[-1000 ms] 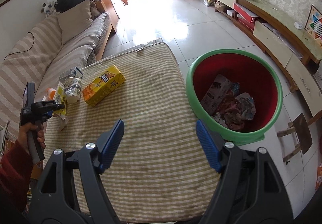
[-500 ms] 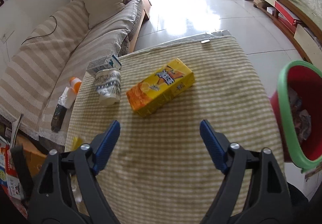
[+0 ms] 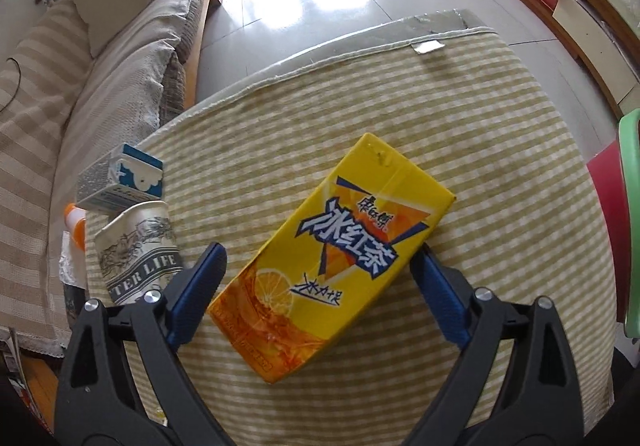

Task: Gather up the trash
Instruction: 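Grasp the torn yellow packet with the left tool while the right tool grasps the yellow iced-tea carton, then lift the yellow packet with the left tool while the right tool lifts the iced-tea carton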

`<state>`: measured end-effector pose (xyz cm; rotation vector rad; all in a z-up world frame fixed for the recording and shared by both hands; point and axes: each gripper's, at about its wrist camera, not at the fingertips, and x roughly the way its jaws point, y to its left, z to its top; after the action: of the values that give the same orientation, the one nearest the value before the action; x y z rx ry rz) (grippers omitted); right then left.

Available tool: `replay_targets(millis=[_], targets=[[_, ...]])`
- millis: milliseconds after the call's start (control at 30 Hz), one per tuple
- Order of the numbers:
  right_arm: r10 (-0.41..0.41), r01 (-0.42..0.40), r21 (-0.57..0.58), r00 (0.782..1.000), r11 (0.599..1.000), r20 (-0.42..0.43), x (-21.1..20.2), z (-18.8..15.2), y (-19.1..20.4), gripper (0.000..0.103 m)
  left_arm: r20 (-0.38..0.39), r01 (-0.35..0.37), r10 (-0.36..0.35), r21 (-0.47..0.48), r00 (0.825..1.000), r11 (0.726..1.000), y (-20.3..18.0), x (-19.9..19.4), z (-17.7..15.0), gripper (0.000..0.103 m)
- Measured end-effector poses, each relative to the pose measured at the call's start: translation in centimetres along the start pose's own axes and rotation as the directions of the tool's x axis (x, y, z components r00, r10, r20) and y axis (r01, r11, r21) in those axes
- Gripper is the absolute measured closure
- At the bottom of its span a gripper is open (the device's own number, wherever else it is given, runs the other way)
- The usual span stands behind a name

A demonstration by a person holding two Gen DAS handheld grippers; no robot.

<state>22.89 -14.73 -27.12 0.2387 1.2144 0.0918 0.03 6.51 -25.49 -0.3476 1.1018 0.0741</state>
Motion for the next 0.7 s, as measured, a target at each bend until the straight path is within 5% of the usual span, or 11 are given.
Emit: replay_targets(millis=[233, 433, 700], targets=[[0.047, -0.050, -0.139, 0.999, 0.989, -0.020, -1.2, -1.6, -1.0, 0.032, -0.029, -0.009, 0.009, 0.005, 1.000, 1.000, 0.2, 1.3, 0.0, 0.023], [0.133, -0.144, -0.282, 0.989, 0.949, -0.057, -5.1, -8.1, -2.9, 0.033, -0.060, 0.014, -0.014, -0.003, 0.998, 1.000, -0.1, 2.8, 0.5, 0.023], [0.137, -0.145, -0.292, 0.989, 0.945, -0.045, -8.0, -13.5, -5.7, 0.033, -0.023, -0.007, 0.006, -0.016, 1.000, 1.000, -0.5, 2.1, 0.7, 0.055]])
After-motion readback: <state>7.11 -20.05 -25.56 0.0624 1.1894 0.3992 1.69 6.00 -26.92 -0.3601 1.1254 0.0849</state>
